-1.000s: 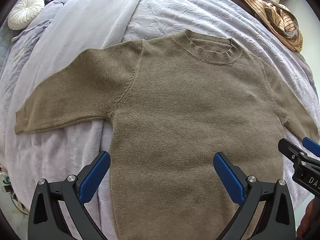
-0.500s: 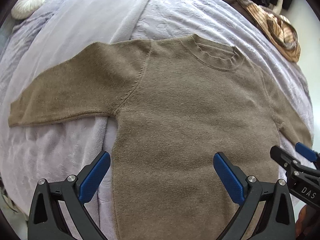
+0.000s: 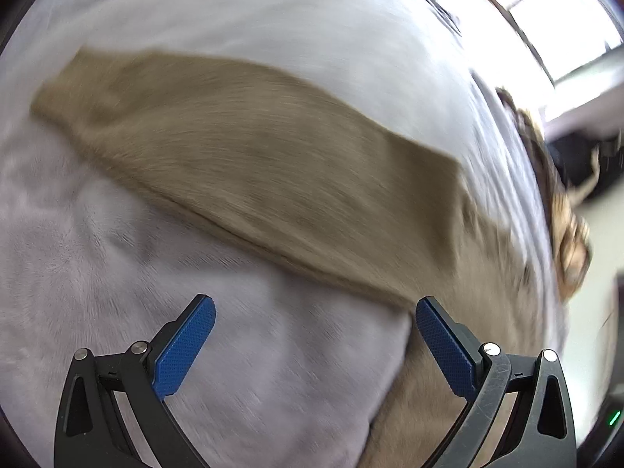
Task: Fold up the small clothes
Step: 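Grasp the sweater sleeve with the left tool and fold it across the body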
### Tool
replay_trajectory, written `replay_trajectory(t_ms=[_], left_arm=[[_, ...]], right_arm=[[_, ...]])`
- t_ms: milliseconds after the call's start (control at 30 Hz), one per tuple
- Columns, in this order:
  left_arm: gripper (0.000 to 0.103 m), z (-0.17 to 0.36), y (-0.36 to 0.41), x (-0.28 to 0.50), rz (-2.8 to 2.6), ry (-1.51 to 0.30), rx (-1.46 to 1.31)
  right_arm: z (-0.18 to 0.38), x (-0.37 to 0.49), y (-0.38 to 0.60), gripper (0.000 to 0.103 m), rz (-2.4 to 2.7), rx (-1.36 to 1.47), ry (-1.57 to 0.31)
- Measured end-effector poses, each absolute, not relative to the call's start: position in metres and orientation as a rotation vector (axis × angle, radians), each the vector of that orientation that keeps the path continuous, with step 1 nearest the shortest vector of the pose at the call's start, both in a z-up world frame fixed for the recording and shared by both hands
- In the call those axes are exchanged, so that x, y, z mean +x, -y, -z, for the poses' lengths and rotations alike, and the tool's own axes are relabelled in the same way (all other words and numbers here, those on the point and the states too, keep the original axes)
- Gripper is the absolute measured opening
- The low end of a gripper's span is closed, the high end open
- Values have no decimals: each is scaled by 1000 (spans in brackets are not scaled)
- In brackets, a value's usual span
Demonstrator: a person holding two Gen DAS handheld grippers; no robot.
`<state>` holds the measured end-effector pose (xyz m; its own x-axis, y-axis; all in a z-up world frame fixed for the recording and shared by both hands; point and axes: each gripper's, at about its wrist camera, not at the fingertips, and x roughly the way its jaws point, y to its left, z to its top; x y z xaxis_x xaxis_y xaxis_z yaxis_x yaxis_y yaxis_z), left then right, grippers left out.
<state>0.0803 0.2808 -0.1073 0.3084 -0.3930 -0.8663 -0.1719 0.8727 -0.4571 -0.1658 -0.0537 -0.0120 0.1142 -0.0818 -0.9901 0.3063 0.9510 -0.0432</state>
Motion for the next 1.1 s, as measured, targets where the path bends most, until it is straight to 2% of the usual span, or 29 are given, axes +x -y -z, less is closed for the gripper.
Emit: replay_trajectory(t_ms=[133, 267, 300, 333, 367, 433, 467, 633, 767, 967, 1100], left_arm=[[103, 121, -316, 101, 123, -1163, -703], [102, 116, -340, 111, 37, -1036, -762], [92, 118, -343, 113, 12, -1029, -760], [71, 121, -345, 115, -9, -1036, -753], [59, 125, -346, 118, -23, -1049, -748], [15, 130, -355, 118, -13, -1044, -758], [9, 130, -357, 117, 8, -1029, -771], [9, 88, -346, 104, 147, -879, -660], [9, 40, -301, 99, 293, -806, -542], [9, -15, -187, 88, 571, -758, -379], [9, -9, -83, 76, 731, -826, -244]], right_arm=[[19, -159, 30, 95, 233, 168, -1450], [24, -156, 13, 95, 194, 146, -1460], [25, -155, 10, 95, 187, 146, -1463], [26, -155, 7, 95, 180, 150, -1465], [28, -154, 5, 95, 174, 151, -1469], [32, -153, 1, 95, 164, 151, -1475], [32, -153, -1, 95, 159, 152, -1477], [31, -157, 0, 95, 147, 171, -1461], [26, -161, 11, 95, 157, 203, -1436], [12, -170, 50, 95, 201, 278, -1380], [6, -187, 88, 95, 270, 333, -1344]])
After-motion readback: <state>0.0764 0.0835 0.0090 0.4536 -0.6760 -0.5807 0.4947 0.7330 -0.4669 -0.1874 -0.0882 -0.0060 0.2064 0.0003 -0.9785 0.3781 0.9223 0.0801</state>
